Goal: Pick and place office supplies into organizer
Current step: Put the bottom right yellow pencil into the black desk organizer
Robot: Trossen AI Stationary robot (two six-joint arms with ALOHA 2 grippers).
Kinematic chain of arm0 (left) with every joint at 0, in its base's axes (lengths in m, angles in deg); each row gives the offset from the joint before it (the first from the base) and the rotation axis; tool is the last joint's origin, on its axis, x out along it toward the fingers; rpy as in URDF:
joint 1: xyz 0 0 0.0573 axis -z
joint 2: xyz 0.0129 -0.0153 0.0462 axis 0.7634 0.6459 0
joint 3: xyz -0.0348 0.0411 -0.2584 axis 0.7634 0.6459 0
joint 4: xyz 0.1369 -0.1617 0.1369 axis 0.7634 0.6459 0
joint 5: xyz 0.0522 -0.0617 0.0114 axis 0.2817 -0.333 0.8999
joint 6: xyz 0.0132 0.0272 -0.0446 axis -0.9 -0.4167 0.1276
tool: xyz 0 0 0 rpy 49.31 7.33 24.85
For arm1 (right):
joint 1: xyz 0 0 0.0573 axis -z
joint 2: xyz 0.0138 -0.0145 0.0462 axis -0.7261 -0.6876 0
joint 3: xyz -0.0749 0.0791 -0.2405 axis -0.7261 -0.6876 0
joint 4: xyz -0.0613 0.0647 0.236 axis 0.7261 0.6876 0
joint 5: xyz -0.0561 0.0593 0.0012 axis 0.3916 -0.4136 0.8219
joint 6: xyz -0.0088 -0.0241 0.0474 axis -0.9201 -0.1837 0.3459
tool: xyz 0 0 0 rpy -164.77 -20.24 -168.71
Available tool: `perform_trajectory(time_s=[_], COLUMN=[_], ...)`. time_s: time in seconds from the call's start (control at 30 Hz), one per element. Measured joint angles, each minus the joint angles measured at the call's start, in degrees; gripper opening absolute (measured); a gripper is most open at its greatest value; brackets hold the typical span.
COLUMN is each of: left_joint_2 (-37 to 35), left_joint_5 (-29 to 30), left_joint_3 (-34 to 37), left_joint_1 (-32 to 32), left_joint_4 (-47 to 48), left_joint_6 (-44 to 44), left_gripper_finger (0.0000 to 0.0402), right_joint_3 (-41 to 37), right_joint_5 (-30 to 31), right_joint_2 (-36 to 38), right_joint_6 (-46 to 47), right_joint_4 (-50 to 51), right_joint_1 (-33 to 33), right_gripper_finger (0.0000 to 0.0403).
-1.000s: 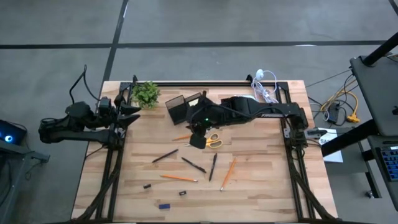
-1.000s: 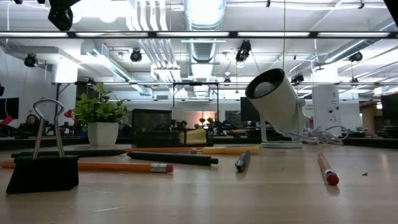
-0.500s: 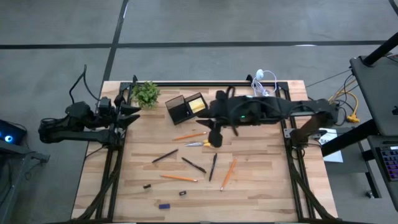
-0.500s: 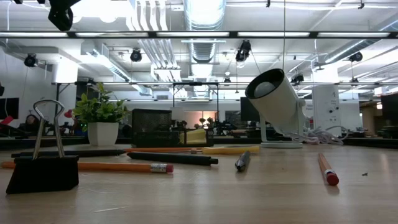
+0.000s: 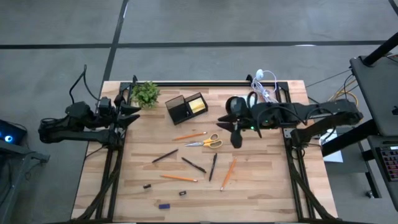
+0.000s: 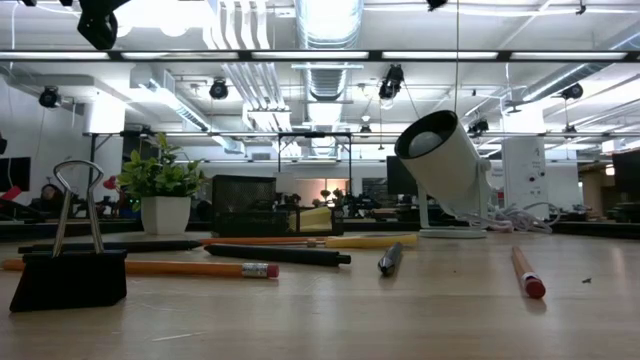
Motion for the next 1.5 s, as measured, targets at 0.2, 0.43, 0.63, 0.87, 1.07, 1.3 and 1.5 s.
perform_trajectory(time_s=[0.2,0.43,0.63,0.87,1.07,1.3,1.5], left_joint_2=[0.0,0.1,0.1,0.1,0.1,0.1,0.1], left_joint_5=[1.8,2.2,3.0,3.5,4.5,4.5,6.2], left_joint_3=[0.0,0.0,0.0,0.0,0.0,0.0,0.0], left_joint_1=[0.0,0.0,0.0,0.0,0.0,0.0,0.0], left_joint_4=[0.0,0.0,0.0,0.0,0.0,0.0,0.0], left_joint_6=[0.1,0.1,0.1,0.6,1.6,1.6,1.6], left_gripper_finger=[0.0146,0.0146,0.0146,0.0146,0.0146,0.0146,0.0146], right_joint_3=[-6.9,-11.1,-13.5,-13.7,-13.5,-13.4,-13.4], right_joint_5=[-0.4,-0.4,-0.4,-5.1,-13.2,-17.2,-19.4], right_joint_2=[5.0,8.8,9.7,8.4,8.0,8.0,8.0], right_joint_6=[3.5,3.4,2.0,-7.3,-17.3,-27.1,-35.7], right_joint_4=[-0.1,-2.6,-2.6,-2.4,-2.3,4.9,11.7], right_joint_1=[0.0,0.1,0.1,0.1,0.1,0.1,0.1], right_gripper_finger=[0.0075,0.0082,0.009,0.0118,0.0148,0.0166,0.0172])
